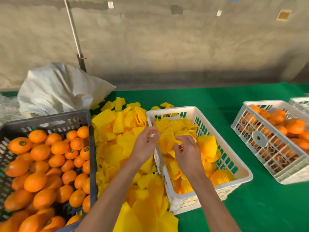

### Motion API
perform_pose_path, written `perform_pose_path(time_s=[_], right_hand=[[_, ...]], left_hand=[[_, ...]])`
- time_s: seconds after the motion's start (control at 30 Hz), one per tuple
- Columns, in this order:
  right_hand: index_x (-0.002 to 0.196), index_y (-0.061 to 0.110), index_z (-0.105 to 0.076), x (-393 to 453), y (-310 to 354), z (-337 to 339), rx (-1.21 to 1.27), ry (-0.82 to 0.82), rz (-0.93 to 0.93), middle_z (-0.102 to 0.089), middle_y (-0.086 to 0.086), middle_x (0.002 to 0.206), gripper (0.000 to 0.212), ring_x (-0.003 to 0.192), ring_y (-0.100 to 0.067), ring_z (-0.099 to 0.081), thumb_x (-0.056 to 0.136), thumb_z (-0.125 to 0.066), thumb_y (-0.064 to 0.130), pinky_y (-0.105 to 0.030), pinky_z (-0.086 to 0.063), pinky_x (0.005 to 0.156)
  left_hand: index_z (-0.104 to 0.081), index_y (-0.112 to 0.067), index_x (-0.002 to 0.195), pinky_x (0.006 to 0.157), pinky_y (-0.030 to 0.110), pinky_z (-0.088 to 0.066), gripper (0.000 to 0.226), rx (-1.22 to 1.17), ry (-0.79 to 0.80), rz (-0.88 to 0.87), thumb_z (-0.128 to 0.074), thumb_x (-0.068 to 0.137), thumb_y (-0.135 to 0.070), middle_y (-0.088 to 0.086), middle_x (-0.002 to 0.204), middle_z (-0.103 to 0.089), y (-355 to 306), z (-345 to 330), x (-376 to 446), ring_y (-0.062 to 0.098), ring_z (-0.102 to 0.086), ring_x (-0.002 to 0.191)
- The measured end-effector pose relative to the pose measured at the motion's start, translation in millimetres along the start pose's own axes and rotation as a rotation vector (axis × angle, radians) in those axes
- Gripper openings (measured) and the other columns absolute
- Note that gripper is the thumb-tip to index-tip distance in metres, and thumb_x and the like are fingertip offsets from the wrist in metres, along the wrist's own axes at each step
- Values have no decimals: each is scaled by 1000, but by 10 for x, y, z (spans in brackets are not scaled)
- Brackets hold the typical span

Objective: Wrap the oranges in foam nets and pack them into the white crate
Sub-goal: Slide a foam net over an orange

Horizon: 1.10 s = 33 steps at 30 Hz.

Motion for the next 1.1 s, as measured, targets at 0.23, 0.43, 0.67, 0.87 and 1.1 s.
perform_pose_path(time_s=[0.23, 0.43, 0.67, 0.87, 1.1], right_hand=[[126, 13, -61, -405, 433, -1121, -221, 563, 99, -54, -10, 130, 31, 124, -30, -51, 97, -60, 24, -39, -43, 100], [124, 11, -58, -907, 217, -1547, -667, 898, 111, -61, -15, 118, 32, 115, -37, -60, 93, -63, 19, -44, -50, 92], [137, 16, -46, -721, 414, -1469, -448, 539, 133, -52, -8, 130, 40, 113, -28, -58, 100, -56, 24, -35, -49, 78], [123, 21, -63, -527, 995, -1100, 99, 184, 113, -66, 4, 122, 27, 113, -12, -57, 98, -64, 31, -21, -48, 84], [118, 15, -70, -659, 1628, -956, 449, 43, 270, -70, 7, 115, 20, 108, 4, -61, 101, -63, 21, -10, -46, 89]], left_hand=[[-72, -11, 114, 90, 39, -56, 20, 460, 53, -100, -59, 105, -22, -1, 112, -73, 373, 934, -268, 18, -68, 103], [-73, -16, 110, 83, 38, -55, 16, 576, 99, -184, -61, 105, -24, -5, 107, -74, 534, 1102, -466, 10, -67, 93], [-73, -19, 112, 75, 29, -55, 17, 459, 52, -176, -60, 106, -27, -14, 101, -72, 535, 1126, -485, 6, -68, 90], [-65, -33, 121, 72, 25, -57, 21, 267, 83, -226, -60, 104, -43, -16, 112, -66, 566, 1265, -786, 16, -69, 99], [-64, -15, 128, 76, 32, -63, 39, -265, -166, 50, -57, 102, -43, -1, 113, -73, 533, 1568, -1136, 18, -74, 102]])
Point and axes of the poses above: each hand's wrist, its own x-axis towards the middle knuckle, its own z-axis out of the back of the hand, y = z × x, the point moved 6 cm from there along x, towards the middle knuckle
